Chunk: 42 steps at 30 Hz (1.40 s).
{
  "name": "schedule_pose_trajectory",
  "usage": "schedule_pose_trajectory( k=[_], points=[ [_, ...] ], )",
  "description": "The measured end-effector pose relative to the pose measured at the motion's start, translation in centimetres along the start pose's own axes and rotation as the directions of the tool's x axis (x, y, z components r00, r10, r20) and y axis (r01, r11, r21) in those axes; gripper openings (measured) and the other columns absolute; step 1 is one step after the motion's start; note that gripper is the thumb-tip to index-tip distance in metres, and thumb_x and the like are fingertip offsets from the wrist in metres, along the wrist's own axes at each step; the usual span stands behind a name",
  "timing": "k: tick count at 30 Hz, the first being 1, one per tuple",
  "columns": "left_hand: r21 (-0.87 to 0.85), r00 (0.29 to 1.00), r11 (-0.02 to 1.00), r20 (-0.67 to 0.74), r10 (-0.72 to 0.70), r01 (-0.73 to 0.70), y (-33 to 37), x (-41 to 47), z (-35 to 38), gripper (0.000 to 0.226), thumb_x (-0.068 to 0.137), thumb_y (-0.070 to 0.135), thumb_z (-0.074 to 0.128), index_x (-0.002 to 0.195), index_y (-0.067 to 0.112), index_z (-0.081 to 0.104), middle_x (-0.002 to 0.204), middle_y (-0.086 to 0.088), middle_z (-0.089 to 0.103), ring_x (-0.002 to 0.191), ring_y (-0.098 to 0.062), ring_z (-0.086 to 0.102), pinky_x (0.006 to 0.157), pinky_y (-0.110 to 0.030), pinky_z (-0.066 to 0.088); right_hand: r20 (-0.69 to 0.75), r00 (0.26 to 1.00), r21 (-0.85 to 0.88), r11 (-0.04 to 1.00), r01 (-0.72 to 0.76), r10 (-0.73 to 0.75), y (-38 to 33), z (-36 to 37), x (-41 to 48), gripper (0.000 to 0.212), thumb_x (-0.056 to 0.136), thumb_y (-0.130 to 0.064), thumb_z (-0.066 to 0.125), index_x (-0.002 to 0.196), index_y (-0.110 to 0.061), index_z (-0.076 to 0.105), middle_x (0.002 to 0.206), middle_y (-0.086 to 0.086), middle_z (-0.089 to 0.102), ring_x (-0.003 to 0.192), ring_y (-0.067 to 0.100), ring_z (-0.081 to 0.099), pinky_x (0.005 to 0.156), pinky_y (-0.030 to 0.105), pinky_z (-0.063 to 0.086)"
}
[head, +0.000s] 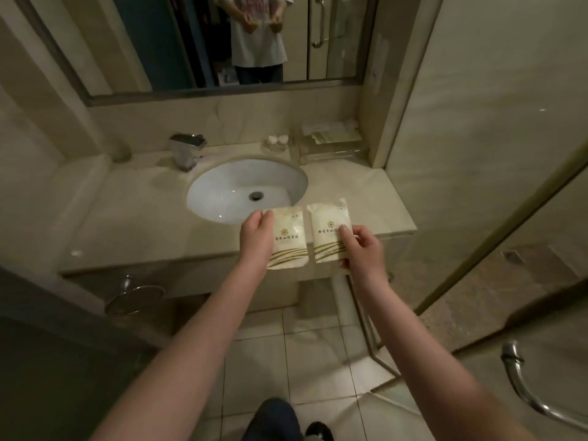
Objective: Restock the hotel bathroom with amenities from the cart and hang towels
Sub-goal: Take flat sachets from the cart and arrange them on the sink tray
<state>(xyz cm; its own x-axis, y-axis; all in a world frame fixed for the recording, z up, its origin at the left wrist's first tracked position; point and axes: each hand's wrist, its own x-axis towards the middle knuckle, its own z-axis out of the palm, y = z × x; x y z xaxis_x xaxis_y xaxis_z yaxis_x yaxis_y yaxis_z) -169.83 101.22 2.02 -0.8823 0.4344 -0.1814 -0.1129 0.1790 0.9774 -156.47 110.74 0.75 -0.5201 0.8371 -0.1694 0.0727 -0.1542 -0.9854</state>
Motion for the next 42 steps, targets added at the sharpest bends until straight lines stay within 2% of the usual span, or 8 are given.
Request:
schedule_pose_trajectory(
  k=[4,6,13,19,29,31,35,42],
  points=[
    [-0.003,1.0,1.0,0.016,-0.002,0.002,0.9,8.3,2.3,0.027,0.098,0.022,0.039,0.073,0.015,0.047,0.073,-0.004,0.053,0.06,-0.013,0.052,0.05,-0.019,0.042,-0.036,0.999,0.028,0.999,-0.021,0.022,-0.7,2.1,7.6,0.015,0.095,-0.022,0.055,0.082,-0.016,0.06,0.07,-0.001,0.059,0.057,0.008,0.051,0.045,0.017,0.042],
    [0.0,1.0,1.0,0.023,0.004,-0.004,1.3,12.9,3.5,0.027,0.096,0.023,0.041,0.071,0.016,0.047,0.084,-0.01,0.053,0.061,-0.013,0.053,0.045,-0.015,0.041,-0.067,0.997,0.025,0.999,-0.027,0.029,-1.2,3.3,11.5,0.016,0.095,-0.023,0.054,0.081,-0.018,0.059,0.069,-0.002,0.058,0.057,0.008,0.05,0.047,0.018,0.042],
    [0.019,0.995,1.0,0.099,-0.007,0.005,3.6,26.7,7.3,0.025,0.096,0.02,0.042,0.072,0.014,0.046,0.077,-0.01,0.053,0.071,-0.022,0.053,0.061,-0.029,0.041,-0.209,0.973,0.08,0.994,-0.078,0.093,-2.6,7.2,24.0,0.016,0.093,-0.02,0.056,0.077,-0.019,0.054,0.07,-0.002,0.059,0.06,0.01,0.05,0.056,0.023,0.039],
    [0.01,0.983,0.997,0.168,-0.078,0.077,3.7,35.1,11.4,0.015,0.096,0.02,0.04,0.087,0.014,0.05,0.078,-0.008,0.054,0.069,-0.02,0.054,0.065,-0.032,0.042,-0.29,0.933,0.13,0.975,-0.18,0.211,-2.6,7.9,32.6,0.011,0.091,-0.015,0.055,0.081,-0.018,0.051,0.08,0.001,0.061,0.066,0.014,0.054,0.06,0.024,0.043],
    [0.151,0.972,0.963,0.028,-0.232,0.225,0.7,46.4,17.9,0.028,0.097,0.016,0.038,0.071,0.019,0.047,0.078,-0.006,0.056,0.074,-0.022,0.055,0.068,-0.033,0.045,-0.223,0.907,0.114,0.934,-0.339,0.357,-0.1,7.5,45.1,0.017,0.09,-0.016,0.059,0.076,-0.019,0.05,0.077,-0.002,0.059,0.068,0.012,0.054,0.06,0.025,0.042],
    [0.215,0.971,0.949,0.016,-0.24,0.231,0.3,48.7,19.0,0.023,0.097,0.017,0.037,0.078,0.014,0.051,0.086,-0.011,0.057,0.082,-0.025,0.057,0.074,-0.036,0.046,-0.207,0.909,0.095,0.932,-0.35,0.363,0.1,7.7,47.2,0.019,0.09,-0.016,0.059,0.074,-0.019,0.049,0.078,-0.001,0.06,0.07,0.013,0.054,0.061,0.025,0.042],
    [0.293,0.964,0.92,-0.025,-0.266,0.261,-0.7,52.7,20.5,0.03,0.099,0.019,0.034,0.115,0.001,0.052,0.112,-0.021,0.059,0.098,-0.033,0.059,0.077,-0.036,0.045,-0.189,0.907,0.076,0.927,-0.368,0.375,0.6,8.3,50.4,0.021,0.09,-0.015,0.059,0.073,-0.019,0.049,0.076,-0.002,0.061,0.068,0.012,0.055,0.06,0.025,0.042],
    [0.258,0.947,0.912,-0.047,-0.318,0.319,-2.5,56.2,22.3,0.04,0.1,0.022,0.034,0.131,0.0,0.046,0.124,-0.016,0.057,0.11,-0.032,0.057,0.092,-0.04,0.047,-0.224,0.893,0.104,0.921,-0.376,0.39,1.7,8.7,52.5,0.028,0.09,-0.014,0.06,0.068,-0.022,0.044,0.074,-0.003,0.06,0.065,0.01,0.054,0.06,0.023,0.042]
  ],
)
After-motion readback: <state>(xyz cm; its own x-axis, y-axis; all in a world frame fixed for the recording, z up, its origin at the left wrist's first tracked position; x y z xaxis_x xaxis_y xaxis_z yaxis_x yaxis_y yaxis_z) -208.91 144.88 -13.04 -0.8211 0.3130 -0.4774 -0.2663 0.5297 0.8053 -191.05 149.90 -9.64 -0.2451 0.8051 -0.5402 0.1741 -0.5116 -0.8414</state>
